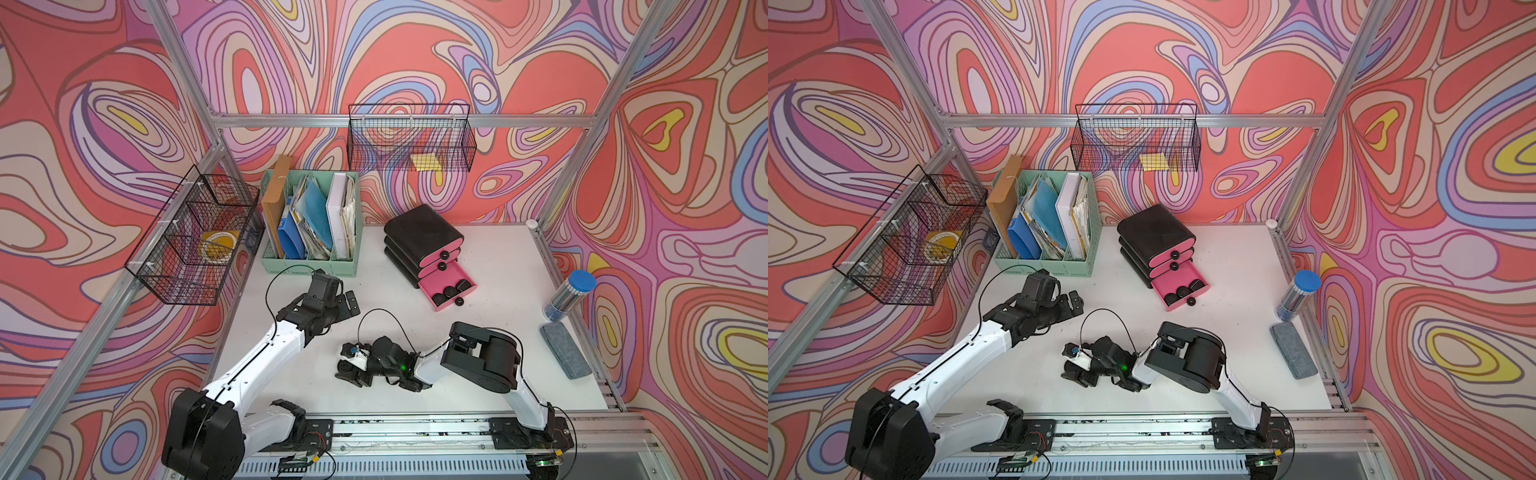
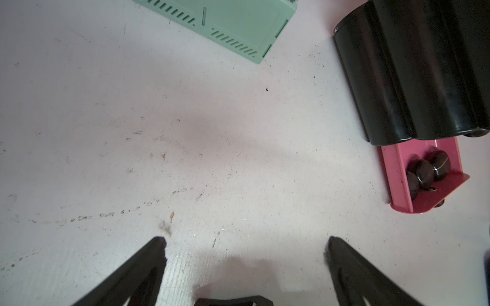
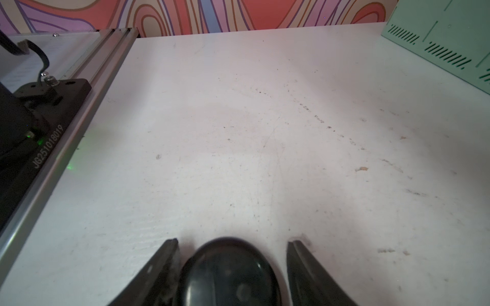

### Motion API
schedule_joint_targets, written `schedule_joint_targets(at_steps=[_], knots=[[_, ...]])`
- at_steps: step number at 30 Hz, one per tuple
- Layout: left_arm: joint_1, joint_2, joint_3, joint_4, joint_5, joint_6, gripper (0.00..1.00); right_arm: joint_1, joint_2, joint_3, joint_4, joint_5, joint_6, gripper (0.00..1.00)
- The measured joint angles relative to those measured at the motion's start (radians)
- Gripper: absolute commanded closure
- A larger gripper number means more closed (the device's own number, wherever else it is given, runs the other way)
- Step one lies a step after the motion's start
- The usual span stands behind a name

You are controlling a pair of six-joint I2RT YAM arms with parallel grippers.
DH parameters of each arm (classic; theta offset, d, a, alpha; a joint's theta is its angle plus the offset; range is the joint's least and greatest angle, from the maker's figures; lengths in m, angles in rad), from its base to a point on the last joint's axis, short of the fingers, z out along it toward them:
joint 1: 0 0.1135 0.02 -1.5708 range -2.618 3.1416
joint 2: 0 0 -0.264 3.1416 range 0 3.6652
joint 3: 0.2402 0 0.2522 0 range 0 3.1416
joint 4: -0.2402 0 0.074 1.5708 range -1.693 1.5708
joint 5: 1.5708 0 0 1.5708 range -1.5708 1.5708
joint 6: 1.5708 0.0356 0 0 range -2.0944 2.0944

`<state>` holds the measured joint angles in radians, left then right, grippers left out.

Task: Put the bluetooth earphones in the drawer according to color
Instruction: Pick up the Bluetooth earphone from the center of the board.

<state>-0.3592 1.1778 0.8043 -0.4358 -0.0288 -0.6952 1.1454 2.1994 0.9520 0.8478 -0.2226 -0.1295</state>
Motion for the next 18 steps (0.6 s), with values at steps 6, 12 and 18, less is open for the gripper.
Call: schedule_joint_targets(at_steps=[6, 12, 18], knots=[[0.0, 0.0, -0.002, -0.001, 0.0, 0.0, 0.01, 0.001, 0.006, 0.016, -0.011, -0.006, 0.0, 0.53], [0.001, 0.0, -0.002, -0.002, 0.0, 0.0, 0.01, 0.002, 0.01, 0.021, -0.012, -0.01, 0.0, 0.67], [0.006, -0.006, -0.002, -0.003, 0.0, 0.0, 0.01, 0.002, 0.01, 0.017, -0.003, -0.003, -0.002, 0.69]])
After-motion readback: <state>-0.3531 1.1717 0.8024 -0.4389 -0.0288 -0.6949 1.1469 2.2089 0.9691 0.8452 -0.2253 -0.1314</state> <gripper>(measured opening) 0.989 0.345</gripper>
